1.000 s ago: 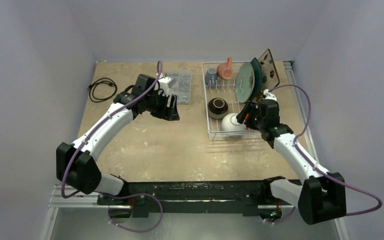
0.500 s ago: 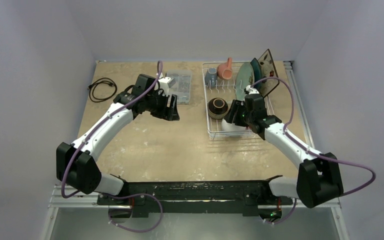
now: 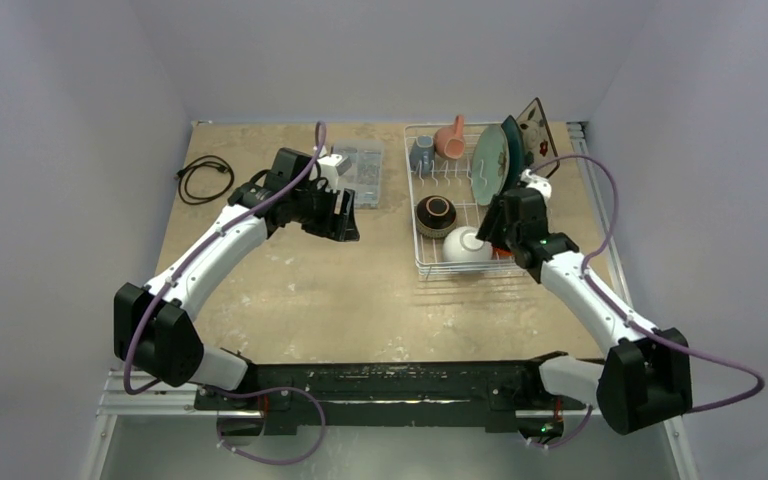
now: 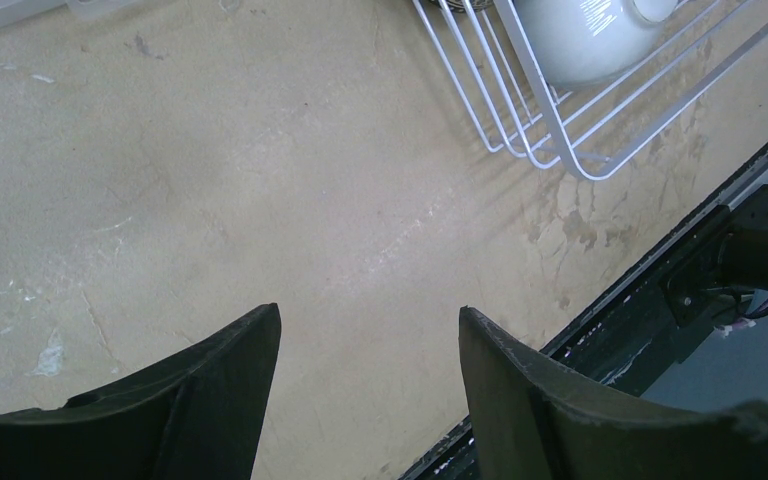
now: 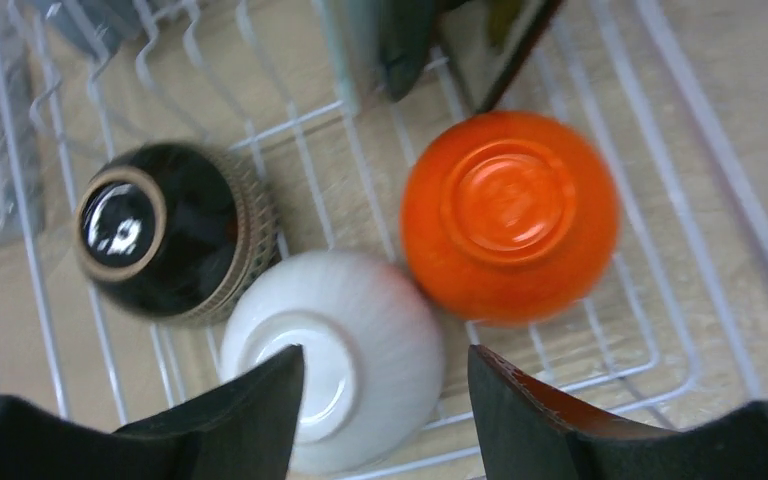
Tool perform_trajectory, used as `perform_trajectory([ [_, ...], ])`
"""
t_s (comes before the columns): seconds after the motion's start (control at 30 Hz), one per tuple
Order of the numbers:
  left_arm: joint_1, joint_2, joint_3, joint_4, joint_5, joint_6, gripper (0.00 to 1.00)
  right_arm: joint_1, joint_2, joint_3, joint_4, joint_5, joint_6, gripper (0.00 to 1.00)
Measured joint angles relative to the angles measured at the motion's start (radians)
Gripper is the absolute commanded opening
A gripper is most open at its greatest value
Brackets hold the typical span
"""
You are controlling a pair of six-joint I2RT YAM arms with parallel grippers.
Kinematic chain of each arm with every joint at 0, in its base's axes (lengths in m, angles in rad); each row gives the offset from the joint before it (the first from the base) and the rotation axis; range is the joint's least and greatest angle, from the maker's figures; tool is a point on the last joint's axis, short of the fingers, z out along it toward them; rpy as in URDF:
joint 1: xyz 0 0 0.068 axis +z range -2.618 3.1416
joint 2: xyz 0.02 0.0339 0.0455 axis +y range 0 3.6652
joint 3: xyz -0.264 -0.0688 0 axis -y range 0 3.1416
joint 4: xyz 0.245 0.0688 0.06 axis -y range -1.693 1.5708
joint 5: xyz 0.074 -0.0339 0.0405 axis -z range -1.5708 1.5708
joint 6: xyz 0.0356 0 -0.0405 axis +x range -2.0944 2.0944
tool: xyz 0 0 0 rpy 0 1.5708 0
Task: Load the mixed dishes into the dish rack
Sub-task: Adjust the bowl in the dish rack.
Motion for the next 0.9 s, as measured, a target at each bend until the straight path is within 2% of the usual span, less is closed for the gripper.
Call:
perform_trajectory([
  [0.03, 0.0, 0.0, 0.0, 0.0, 0.0, 0.0, 0.65, -0.027, -0.012, 0.0, -0.01, 0.018, 0.008, 0.83],
  [0.1, 0.0, 0.0, 0.0, 0.0, 0.0, 0.0, 0.65, -0.096, -0.03, -0.005, -0.011, 0.024, 0.02, 0.9],
  [0.2, 0.0, 0.0, 0.0, 0.0, 0.001, 0.0, 0.65, -0.167, -0.051, -0.039, 0.011, 0.018, 0.036, 0.89],
  [0.33, 0.0, 0.0, 0.0, 0.0, 0.002, 0.0, 0.64, -0.177, -0.044, -0.077, 0.057, 0.0, 0.048, 0.89],
  [0.53, 0.0, 0.0, 0.0, 0.0, 0.011, 0.0, 0.65, -0.181, 0.085, -0.092, 0.232, -0.056, 0.043, 0.87],
  [0.7, 0.0, 0.0, 0.0, 0.0, 0.011, 0.0, 0.65, -0.206, 0.167, -0.069, 0.288, -0.056, 0.019, 0.86],
  [0.9, 0.0, 0.0, 0.0, 0.0, 0.014, -0.001, 0.65, -0.198, 0.12, -0.069, 0.303, -0.094, 0.006, 0.86],
])
